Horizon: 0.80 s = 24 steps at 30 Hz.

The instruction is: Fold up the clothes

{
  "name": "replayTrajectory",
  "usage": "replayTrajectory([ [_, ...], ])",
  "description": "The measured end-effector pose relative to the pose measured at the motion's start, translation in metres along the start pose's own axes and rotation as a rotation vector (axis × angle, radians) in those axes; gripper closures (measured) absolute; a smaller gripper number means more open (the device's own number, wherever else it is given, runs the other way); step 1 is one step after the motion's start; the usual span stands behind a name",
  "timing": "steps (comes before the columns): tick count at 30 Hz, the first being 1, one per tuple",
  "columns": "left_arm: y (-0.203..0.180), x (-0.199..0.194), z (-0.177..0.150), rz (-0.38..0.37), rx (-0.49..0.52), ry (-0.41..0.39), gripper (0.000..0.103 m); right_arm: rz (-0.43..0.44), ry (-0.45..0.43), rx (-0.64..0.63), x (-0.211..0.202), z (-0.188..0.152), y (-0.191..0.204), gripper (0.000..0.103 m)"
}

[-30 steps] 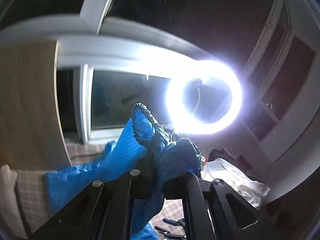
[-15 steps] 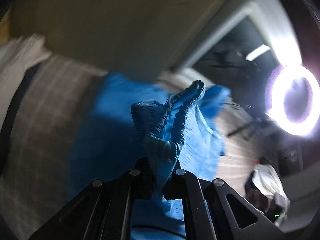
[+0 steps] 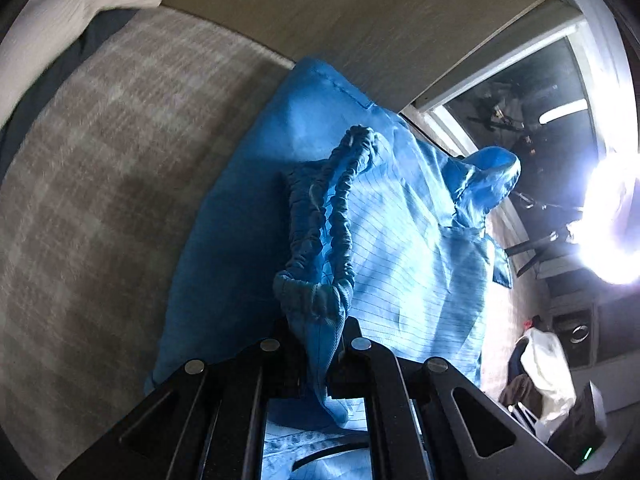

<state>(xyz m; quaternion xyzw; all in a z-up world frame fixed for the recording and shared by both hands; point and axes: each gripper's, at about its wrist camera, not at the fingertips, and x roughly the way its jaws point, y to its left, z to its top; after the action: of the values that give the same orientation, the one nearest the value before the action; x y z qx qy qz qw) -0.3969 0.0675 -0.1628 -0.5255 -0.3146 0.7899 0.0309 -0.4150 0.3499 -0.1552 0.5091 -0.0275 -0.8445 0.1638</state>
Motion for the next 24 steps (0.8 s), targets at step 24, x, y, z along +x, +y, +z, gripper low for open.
replayTrajectory([
  [24,0.015,-0.006,-0.002,-0.116,-0.057,0.028,0.098,0.096,0.055,0.036,0.011,0.065,-0.025,0.096],
])
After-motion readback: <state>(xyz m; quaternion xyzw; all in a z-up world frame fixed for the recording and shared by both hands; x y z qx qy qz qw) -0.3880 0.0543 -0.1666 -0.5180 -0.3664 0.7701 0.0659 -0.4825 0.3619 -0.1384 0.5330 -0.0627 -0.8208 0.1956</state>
